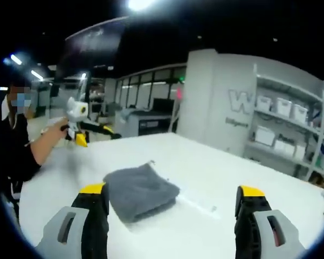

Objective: Open the folded towel by lifting each exposed corner and separating the folded layers until the towel lies flat within the target outline without major curled edges

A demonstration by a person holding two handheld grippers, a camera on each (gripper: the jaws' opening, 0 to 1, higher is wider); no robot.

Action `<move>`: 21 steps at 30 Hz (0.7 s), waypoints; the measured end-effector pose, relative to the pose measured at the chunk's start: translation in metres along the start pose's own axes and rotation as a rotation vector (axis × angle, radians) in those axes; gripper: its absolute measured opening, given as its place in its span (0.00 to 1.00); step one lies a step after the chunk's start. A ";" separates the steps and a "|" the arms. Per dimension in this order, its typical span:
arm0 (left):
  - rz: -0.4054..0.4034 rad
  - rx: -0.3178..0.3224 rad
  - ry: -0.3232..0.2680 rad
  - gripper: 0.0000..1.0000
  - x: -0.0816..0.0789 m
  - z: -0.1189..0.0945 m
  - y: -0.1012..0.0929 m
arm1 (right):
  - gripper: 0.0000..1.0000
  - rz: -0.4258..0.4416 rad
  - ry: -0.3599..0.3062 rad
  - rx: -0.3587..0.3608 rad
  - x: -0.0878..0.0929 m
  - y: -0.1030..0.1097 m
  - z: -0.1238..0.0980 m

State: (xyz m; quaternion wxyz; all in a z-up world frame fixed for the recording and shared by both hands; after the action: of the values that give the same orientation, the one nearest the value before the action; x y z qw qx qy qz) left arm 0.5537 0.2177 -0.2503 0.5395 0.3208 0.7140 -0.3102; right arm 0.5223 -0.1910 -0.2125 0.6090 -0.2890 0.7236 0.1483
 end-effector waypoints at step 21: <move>-0.161 -0.093 0.089 0.93 0.029 0.021 0.017 | 0.86 0.073 -0.008 0.046 0.007 -0.008 0.013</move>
State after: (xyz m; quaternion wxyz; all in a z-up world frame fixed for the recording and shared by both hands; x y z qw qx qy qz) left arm 0.5732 0.2154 -0.2848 0.4949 0.2506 0.7743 -0.3045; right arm 0.5369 -0.1917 -0.2206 0.6127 -0.2475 0.7344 0.1550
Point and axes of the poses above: the point that each gripper's makers call its tool centre point, and the gripper's own axes: z roughly forward along the fingers, y roughly to its left, x roughly out of its underside, the point moved 9 cm from there along -z, roughly backward along the fingers, and after that the axes turned 6 degrees about x, right-handed, at the moved point
